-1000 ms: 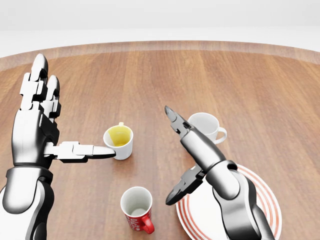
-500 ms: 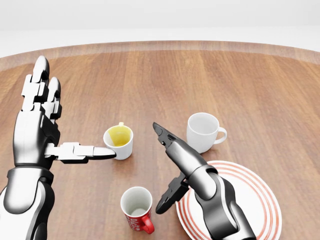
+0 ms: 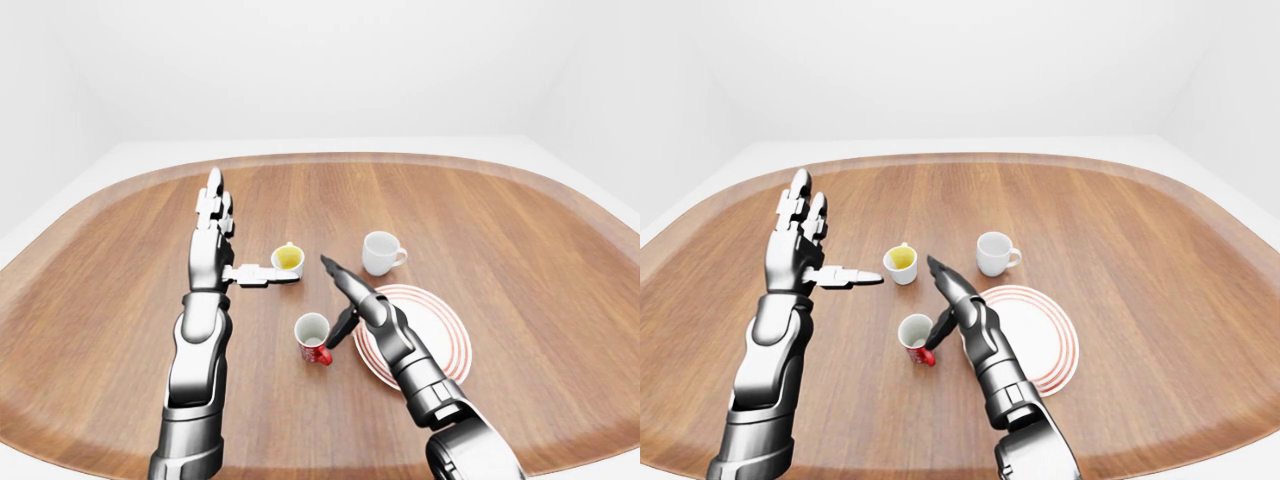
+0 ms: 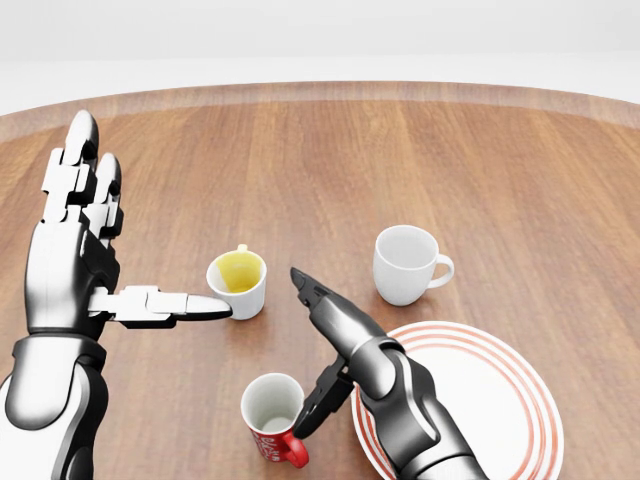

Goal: Pick up the red mug and put it on the plate

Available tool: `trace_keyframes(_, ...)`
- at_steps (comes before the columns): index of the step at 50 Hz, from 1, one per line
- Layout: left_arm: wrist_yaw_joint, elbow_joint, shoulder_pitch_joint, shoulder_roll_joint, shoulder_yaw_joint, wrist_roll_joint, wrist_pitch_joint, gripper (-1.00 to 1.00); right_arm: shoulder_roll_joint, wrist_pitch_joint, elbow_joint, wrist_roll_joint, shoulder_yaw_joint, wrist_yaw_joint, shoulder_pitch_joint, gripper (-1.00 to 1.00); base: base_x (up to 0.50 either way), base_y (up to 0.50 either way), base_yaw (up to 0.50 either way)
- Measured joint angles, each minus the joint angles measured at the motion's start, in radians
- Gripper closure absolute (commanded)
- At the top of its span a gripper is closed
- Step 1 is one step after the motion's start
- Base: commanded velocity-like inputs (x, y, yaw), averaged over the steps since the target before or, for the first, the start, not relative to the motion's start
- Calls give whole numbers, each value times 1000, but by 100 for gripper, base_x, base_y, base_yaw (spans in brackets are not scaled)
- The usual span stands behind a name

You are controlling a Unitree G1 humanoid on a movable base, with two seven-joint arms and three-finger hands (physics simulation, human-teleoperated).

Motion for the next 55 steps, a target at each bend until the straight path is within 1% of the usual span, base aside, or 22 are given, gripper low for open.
trace_keyframes(32, -4, 11, -2, 4, 7, -7, 0, -100, 63, 0, 364, -22, 11, -127, -132, -100, 0, 0, 0)
trace_keyframes(55, -3, 19, -3, 6, 9, -15, 0, -100, 99, 0, 462, -45, 17, -158, -173, -100, 0, 0, 0)
